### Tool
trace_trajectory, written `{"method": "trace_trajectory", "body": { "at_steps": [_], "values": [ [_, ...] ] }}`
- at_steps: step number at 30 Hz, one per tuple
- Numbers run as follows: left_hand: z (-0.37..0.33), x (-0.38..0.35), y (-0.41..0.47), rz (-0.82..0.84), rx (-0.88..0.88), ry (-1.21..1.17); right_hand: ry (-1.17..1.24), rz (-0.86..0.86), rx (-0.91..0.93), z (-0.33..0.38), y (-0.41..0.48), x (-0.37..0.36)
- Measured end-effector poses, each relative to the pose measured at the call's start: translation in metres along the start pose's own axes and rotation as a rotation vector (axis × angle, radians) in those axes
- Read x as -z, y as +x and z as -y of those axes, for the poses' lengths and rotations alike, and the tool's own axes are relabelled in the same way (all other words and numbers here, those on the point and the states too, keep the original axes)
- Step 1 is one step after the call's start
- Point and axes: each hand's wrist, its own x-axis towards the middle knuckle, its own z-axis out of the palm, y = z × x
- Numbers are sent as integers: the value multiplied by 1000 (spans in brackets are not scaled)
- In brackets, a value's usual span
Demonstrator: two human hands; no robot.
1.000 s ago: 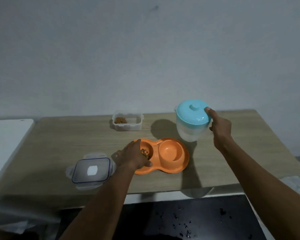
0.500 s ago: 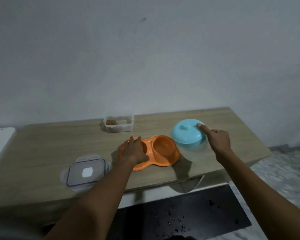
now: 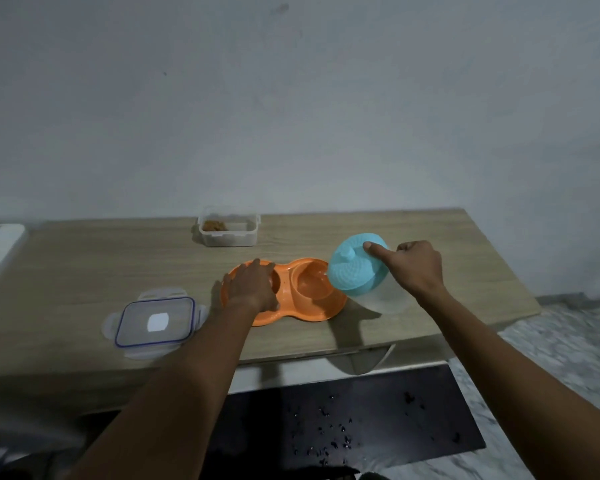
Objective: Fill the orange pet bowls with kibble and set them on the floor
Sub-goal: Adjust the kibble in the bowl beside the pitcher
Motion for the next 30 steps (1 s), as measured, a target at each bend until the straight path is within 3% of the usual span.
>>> {"method": "trace_trajectory", "body": {
  "at_steps": [30],
  "values": [
    [-7, 1, 2, 25, 39, 33, -160, 16, 160, 7, 23, 9]
  ]
}}
